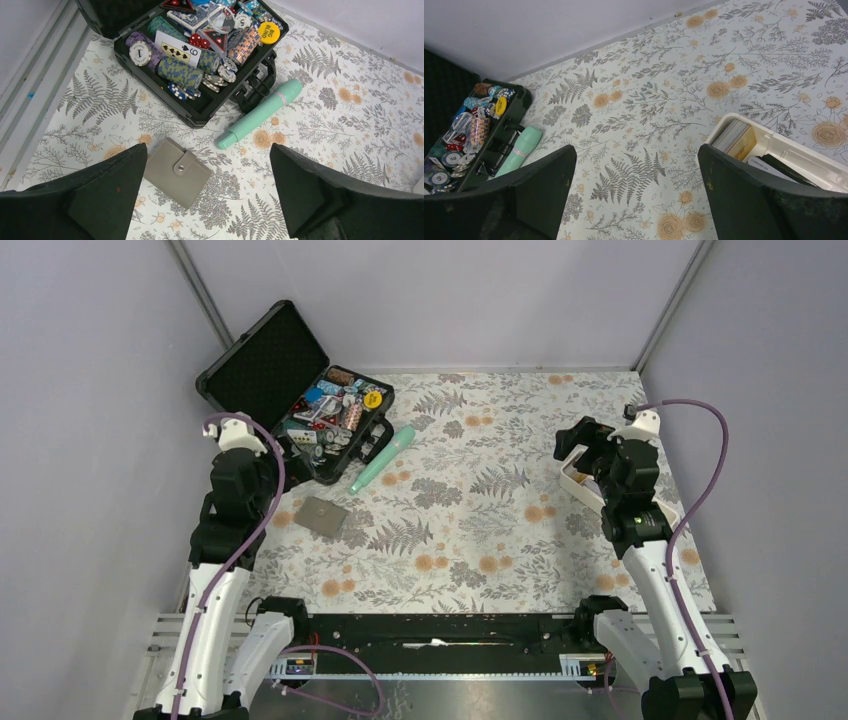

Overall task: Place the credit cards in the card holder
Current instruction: Pick up the card holder from the center of the board.

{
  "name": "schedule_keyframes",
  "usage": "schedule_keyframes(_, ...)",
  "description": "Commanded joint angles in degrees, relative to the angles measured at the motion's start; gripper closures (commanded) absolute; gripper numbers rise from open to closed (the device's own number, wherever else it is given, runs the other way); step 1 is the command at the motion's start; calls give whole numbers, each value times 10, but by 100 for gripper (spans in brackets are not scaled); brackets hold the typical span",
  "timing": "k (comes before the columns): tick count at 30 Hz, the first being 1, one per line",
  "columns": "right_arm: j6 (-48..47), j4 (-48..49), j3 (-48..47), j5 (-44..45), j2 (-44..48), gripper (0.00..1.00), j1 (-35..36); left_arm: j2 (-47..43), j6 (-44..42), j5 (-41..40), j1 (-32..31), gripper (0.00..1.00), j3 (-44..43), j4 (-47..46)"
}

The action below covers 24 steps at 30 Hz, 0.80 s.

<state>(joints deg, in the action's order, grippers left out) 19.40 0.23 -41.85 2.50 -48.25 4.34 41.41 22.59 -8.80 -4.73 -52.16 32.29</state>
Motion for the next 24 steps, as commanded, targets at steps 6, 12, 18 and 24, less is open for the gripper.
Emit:
schedule_keyframes(6, 3, 4, 3, 0, 14, 1, -2, -10, 17, 3, 3, 1, 3, -11)
schedule_keyframes(12, 1, 4, 6, -11, 17, 1, -2, -4, 34, 0, 3, 1, 2, 2)
schedule_keyframes(18, -1, 13, -1, -124, -13, 1, -2, 31, 120, -27, 3, 1, 54, 4)
schedule_keyframes(24, -5, 10, -11, -195, -48, 1, -2, 55, 243, -11, 3, 1, 172, -76)
